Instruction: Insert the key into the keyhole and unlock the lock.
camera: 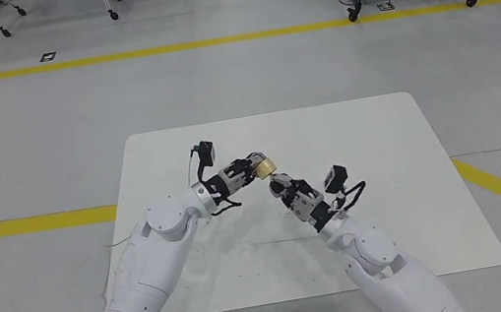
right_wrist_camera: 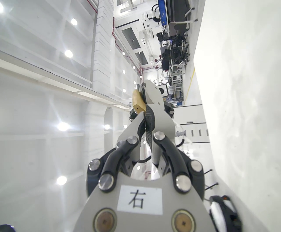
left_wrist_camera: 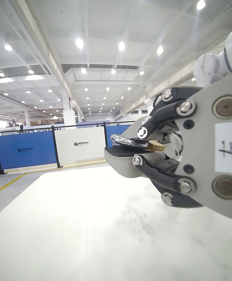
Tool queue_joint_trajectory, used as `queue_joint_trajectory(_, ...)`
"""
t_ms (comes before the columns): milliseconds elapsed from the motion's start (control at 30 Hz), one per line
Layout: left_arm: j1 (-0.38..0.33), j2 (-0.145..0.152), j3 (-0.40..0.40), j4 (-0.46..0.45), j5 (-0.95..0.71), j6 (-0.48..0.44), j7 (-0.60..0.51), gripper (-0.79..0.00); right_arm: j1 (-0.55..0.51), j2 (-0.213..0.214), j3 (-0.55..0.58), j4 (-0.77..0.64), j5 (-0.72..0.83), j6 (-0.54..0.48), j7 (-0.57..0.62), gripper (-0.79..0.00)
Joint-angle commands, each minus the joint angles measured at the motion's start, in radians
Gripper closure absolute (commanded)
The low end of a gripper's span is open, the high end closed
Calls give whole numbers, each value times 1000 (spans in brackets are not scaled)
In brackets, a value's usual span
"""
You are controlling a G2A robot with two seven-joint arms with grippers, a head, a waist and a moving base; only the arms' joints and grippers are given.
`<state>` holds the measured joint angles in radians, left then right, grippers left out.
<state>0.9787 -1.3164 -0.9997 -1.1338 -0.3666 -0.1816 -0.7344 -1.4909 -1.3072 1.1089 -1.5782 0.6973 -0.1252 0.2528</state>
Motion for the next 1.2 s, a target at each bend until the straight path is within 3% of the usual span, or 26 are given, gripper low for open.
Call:
queue_joint_trajectory(0,-1,0,1,0,4,-10,-9,0,4,-1,25,21,179,40,93,0)
queue_joint_trajectory(233,-1,-1,1,-2,20,-30,-21,0,31,-4,85,118,543,231,315,0)
queue_joint_trajectory(400,-1,-2,-1,-2,26,-42,-19,0,55,-5,92,164,589,293,362,0)
queue_joint_trajectory(567,1,-2,-4,-4,30,-46,-17,0,62,-4,86,165,534,271,375,0)
queue_joint_trajectory(700,3,-3,-7,-5,30,-49,-14,0,54,3,84,132,359,185,347,-12)
queue_joint_trajectory(733,4,-3,-8,-6,30,-52,-10,0,48,5,81,120,307,164,339,-68)
queue_joint_trajectory(800,7,-3,-13,-9,24,-58,-4,0,37,8,83,95,241,130,321,-99)
queue_joint_trajectory(867,11,-3,-16,-12,14,-64,-2,0,23,12,86,66,165,96,302,-249)
queue_joint_trajectory(967,16,-5,-20,-11,-15,-65,-12,0,3,17,92,23,86,67,275,-351)
queue_joint_trajectory(1167,11,-9,-22,3,-50,-60,-32,0,-35,29,120,-61,-50,38,247,-369)
